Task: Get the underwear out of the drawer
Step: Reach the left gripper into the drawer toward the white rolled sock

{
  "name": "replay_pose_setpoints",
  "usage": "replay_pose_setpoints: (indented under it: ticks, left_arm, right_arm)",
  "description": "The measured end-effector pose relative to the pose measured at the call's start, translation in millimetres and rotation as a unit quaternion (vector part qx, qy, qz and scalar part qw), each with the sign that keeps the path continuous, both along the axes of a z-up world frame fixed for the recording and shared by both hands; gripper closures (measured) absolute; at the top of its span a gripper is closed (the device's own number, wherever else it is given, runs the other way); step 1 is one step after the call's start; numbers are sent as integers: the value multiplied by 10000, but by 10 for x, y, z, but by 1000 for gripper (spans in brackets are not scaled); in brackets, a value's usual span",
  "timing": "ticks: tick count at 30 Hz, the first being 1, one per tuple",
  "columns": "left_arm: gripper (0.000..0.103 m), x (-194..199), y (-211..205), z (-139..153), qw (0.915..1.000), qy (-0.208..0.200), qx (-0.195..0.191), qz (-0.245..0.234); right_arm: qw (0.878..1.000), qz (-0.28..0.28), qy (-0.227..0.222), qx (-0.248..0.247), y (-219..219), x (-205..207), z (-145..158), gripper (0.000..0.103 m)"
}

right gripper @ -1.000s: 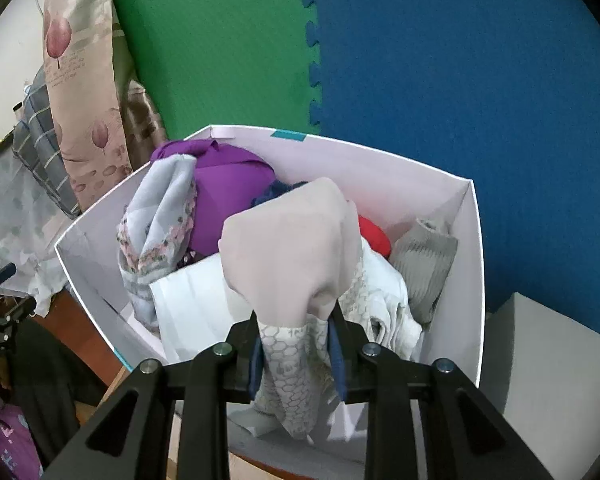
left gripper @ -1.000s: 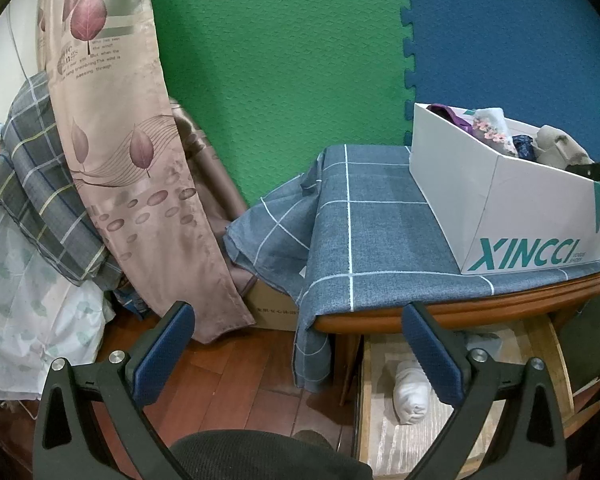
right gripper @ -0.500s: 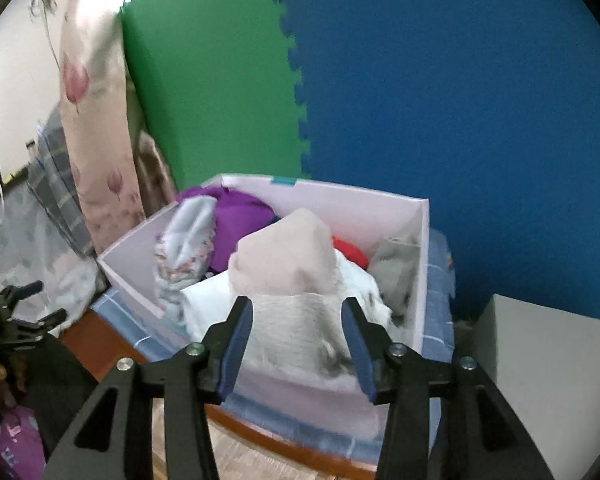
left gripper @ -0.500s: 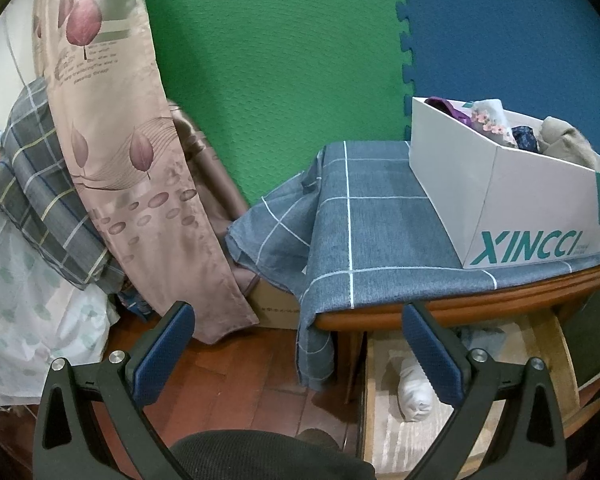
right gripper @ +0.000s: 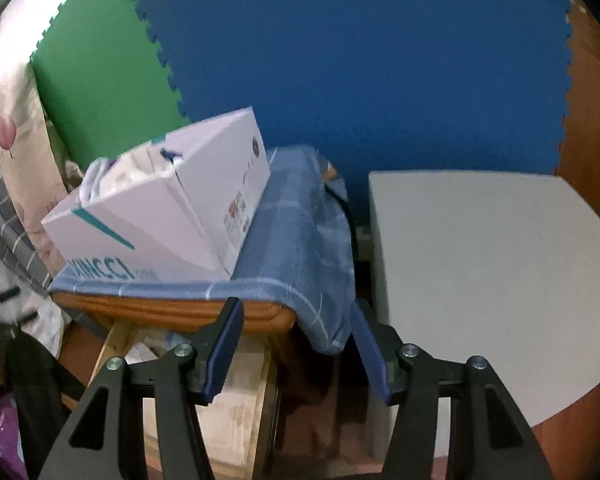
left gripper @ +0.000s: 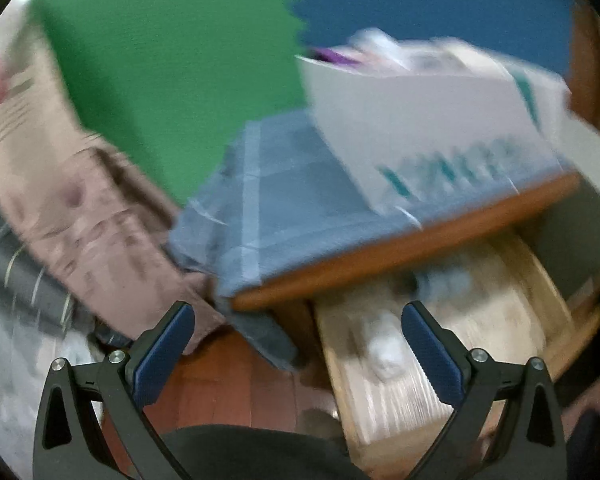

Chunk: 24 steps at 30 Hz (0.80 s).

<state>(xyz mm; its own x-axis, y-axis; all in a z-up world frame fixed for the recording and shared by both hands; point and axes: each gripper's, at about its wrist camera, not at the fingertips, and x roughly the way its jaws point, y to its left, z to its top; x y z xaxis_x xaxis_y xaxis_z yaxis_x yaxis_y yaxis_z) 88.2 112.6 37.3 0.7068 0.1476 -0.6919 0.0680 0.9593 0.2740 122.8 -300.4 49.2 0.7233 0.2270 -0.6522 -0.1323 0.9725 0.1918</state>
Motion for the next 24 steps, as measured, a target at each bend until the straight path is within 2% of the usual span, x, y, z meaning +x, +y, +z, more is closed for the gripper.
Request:
replay_pose_setpoints:
  ticks: [3,6,10,13,17,24]
  left_arm:
    - [1,22,-336,-204,9978,376,315,-437]
    - [1,104,-676,-503,9913,751,869,-636]
    - [1,317,-783,-854,9843,1518,725,-539]
    - [1,443,-828,-1016,9811,1701,796,-460]
    - [2,587,-803,-1245,9760,2071,559,-370]
    - [3,696,-956,-1628,9614,2482,1057,-541]
  right_arm:
    - [9999,78,-15,-70,48,-13,-24,46]
    - [9999,127,-45,-56,78,-14,-19,45]
    - [9998,91,-77,180,-32,-51,-14,44]
    - [9992,62,-83,379,-102,-49,-18,43]
    - [9988,60,-106,480,-130,-55,-16,43]
    - [9988,129,-117,460,-108,-64,-13,43]
